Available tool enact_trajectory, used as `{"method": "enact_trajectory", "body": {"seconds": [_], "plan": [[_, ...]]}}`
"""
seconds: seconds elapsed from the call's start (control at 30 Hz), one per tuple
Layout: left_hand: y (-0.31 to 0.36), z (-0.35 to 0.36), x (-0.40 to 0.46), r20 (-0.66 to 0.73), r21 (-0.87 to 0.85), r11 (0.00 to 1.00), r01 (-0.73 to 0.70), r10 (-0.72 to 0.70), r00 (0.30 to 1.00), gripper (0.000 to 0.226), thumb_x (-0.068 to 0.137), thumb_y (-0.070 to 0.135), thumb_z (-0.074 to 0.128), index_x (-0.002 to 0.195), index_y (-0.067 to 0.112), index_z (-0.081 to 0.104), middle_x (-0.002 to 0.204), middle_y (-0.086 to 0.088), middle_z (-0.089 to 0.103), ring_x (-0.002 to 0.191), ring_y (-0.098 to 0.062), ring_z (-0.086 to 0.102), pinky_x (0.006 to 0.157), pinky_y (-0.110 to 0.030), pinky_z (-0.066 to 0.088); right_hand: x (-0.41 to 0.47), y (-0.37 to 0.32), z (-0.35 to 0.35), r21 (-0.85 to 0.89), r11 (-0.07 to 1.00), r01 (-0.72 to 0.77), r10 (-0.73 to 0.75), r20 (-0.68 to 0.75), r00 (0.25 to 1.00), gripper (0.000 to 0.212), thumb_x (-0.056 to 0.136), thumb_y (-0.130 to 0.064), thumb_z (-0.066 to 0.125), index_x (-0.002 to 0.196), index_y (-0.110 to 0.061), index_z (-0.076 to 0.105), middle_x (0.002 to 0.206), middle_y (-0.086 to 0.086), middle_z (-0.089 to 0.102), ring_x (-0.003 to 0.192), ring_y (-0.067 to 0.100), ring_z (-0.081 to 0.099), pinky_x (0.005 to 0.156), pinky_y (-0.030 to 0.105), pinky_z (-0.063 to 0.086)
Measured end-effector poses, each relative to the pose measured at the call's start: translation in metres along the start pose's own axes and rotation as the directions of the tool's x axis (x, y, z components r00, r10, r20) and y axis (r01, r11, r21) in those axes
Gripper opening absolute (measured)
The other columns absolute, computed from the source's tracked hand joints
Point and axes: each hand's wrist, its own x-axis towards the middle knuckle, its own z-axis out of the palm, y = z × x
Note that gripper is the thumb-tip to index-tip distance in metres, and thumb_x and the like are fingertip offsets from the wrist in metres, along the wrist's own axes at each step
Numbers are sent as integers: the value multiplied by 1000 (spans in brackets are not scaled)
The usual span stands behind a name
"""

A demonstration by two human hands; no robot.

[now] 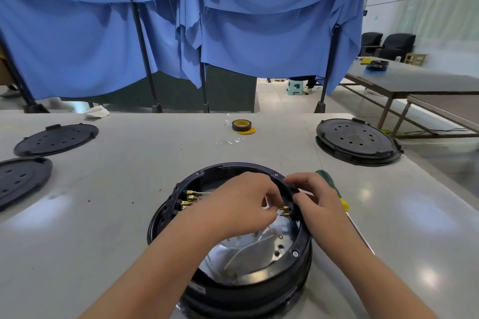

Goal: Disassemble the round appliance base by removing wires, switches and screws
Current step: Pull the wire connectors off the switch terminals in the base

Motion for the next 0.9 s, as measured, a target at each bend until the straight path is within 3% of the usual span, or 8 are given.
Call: {"method": "enact_trajectory", "body": {"seconds": [0.33, 0.47, 0.63, 0.9], "plan": [[5, 9, -4, -29, 84, 996, -24, 26, 999, 14, 94, 28, 52, 99, 22, 64, 100, 9, 59, 97, -9, 54, 88, -34, 45, 0, 0, 0, 8, 1000, -5, 5, -11, 1000, 37, 81, 12, 47, 94, -19, 64, 102, 1, 65, 101, 11, 62, 90, 37, 52], [12, 11, -2, -31, 263, 963, -53, 63, 998, 14, 98, 27, 46, 102, 18, 56, 107, 1, 57, 103, -18, 50, 90, -37, 41, 1, 1, 1, 9, 1000, 3, -2, -20, 1000, 38, 80, 14, 47, 92, -17, 65, 101, 4, 65, 99, 12, 62, 89, 37, 52], [12, 14, -2, -54, 420, 901, -110, 146, 988, 12, 98, 26, 44, 105, 19, 50, 110, 2, 52, 104, -17, 44, 86, -32, 40, 2, 2, 1, 10, 1000, 7, -6, -19, 1000, 38, 80, 15, 47, 92, -17, 65, 102, 5, 65, 100, 13, 62, 89, 36, 52], [12, 14, -1, -46, 371, 924, -88, 113, 992, 7, 96, 23, 46, 102, 20, 49, 110, 2, 49, 102, -16, 41, 87, -36, 42, 3, 3, 0, 14, 1000, 19, -19, -7, 1000, 40, 80, 15, 46, 93, -18, 65, 101, 6, 65, 100, 16, 63, 89, 40, 52]]}}
